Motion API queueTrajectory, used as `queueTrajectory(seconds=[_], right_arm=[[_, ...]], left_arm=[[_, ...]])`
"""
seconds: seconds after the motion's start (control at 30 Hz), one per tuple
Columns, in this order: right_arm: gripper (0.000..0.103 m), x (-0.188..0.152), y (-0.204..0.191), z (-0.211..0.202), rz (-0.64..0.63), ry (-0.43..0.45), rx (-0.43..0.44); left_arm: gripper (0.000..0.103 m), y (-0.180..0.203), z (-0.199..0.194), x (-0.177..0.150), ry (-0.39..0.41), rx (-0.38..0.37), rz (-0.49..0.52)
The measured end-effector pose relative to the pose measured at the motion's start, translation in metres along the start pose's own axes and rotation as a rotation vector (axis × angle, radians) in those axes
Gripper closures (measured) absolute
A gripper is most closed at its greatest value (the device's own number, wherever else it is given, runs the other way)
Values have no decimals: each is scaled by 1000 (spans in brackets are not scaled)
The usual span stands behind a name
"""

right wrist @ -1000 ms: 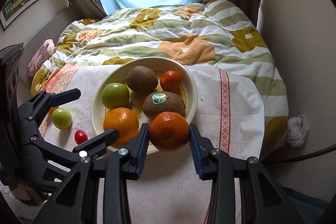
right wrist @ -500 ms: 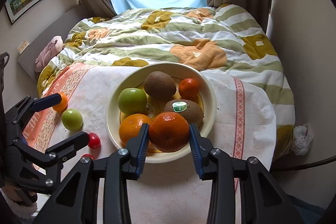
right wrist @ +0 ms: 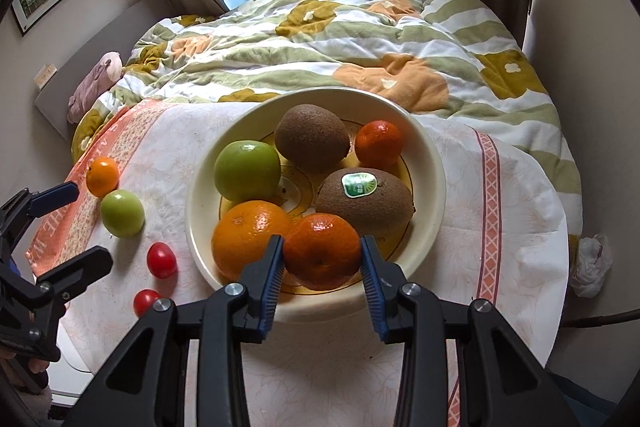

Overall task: Organize fruits
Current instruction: 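Lower the tangerine into the bowl with the right tool while the left tool lowers the orange, then withdraw both open tools from the bowl toward the remaining fruit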

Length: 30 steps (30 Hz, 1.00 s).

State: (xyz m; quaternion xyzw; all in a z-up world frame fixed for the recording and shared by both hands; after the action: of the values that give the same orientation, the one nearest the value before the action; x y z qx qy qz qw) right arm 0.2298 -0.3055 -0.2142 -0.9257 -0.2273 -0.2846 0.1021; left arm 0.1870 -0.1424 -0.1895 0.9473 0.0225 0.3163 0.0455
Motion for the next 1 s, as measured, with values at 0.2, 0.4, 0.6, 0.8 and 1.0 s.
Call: queueTrajectory(seconds=[0.2, 0.4, 0.6, 0.8, 1.0], right_arm=[[3, -5, 1, -5, -8, 57, -3], [3, -5, 1, -11, 0, 63, 6], [3, -1, -5, -27, -23, 80, -4], [3, 3, -14, -50, -42, 98, -7], [3, 4, -29, -76, -56, 86, 7]], left_arm=[[0, -5, -1, -6, -11, 10, -13], [0, -6, -7, -10, -8, 10, -19], [0, -7, -22, -5, 24, 11, -25], [0, -15, -49, 1, 65, 13, -46], [0, -32, -79, 5, 109, 34, -66]])
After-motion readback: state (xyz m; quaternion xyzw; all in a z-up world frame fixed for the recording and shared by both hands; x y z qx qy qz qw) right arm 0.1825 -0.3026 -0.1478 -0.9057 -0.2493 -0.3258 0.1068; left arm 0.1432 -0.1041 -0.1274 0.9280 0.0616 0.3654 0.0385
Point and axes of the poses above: each gripper's, at about its wrist camera, not at the fingertips, and z roughly the way its jaws point, y to its right, x to its top, the point moved 5 cm from there along z, roughly the way its jaws point, and after that the axes turned 11 degrees about -z, right-handed, at the moved point
